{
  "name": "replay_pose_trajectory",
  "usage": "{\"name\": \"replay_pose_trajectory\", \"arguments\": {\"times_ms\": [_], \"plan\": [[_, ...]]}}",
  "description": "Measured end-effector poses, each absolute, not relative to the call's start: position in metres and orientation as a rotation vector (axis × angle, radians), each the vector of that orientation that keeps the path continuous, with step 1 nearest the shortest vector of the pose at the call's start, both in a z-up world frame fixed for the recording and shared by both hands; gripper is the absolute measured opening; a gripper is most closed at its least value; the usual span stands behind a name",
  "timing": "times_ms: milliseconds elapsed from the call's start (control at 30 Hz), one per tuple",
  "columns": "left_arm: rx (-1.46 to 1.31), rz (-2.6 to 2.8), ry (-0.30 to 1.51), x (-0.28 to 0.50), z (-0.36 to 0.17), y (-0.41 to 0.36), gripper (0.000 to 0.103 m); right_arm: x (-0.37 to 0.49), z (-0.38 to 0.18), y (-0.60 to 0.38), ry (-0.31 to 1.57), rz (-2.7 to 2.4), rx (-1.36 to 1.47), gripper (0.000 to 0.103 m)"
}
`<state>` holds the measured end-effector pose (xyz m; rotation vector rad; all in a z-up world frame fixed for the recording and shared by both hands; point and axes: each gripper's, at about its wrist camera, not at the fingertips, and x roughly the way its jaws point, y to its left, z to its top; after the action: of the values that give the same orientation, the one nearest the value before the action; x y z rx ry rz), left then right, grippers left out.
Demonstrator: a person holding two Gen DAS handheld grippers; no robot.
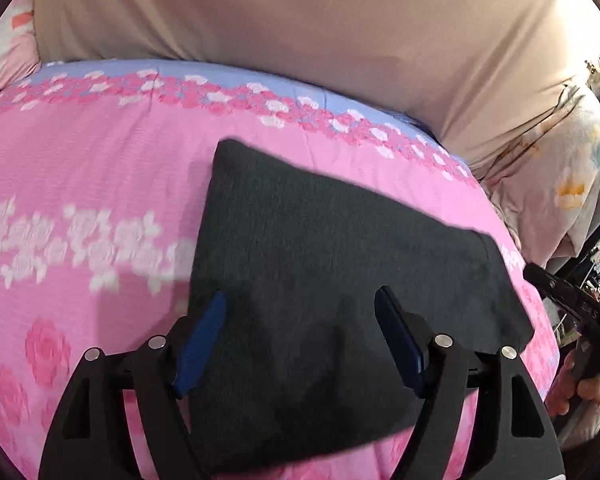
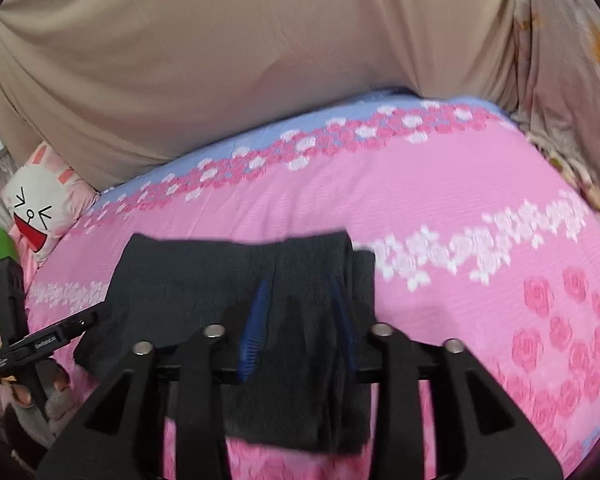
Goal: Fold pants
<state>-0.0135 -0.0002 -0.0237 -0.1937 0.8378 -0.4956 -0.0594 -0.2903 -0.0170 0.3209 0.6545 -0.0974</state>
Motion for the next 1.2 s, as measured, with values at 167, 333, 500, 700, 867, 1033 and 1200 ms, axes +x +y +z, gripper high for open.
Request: {"name": "replay_pose_trajectory", "arguments": {"times_ms": [167, 333, 500, 700, 867, 1033, 1200], "plan": [[-0.168, -0.472, 0.774, -0.029, -0.016, 0.005, 0.083, -0.067, -0.053, -0.277, 0.709, -0.061, 0.320, 0.041], [-0.172, -0.467, 0.760, -0.031, -0.016, 0.008, 0.083, -0.079, -0.022, -0.266, 0.609, -0.070, 0.278, 0.016], [-0.182, -0.446, 0.801, -0.026, -0.021, 0.009, 0.083, -0.063, -0.053, -0.273, 0.721, -0.136, 0.233, 0.027], [-0.203, -0.439, 0.857, -0.024, -0.026, 0.014, 0.083, -0.086, -0.012, -0.277, 0.590, -0.135, 0.303, 0.031], [-0.168, -0.451, 0.856, -0.031, -0.025, 0.009, 0.084, -0.034, 0.010, -0.240, 0.619, 0.005, 0.178, 0.023], [-0.156, -0.443, 0.873, -0.033, -0.027, 0.008, 0.084, 0.028, -0.030, -0.278, 0.692, -0.046, 0.271, 0.008], [-0.167, -0.450, 0.890, -0.030, -0.029, 0.009, 0.084, -0.028, -0.004, -0.258, 0.605, -0.076, 0.238, 0.018]]}}
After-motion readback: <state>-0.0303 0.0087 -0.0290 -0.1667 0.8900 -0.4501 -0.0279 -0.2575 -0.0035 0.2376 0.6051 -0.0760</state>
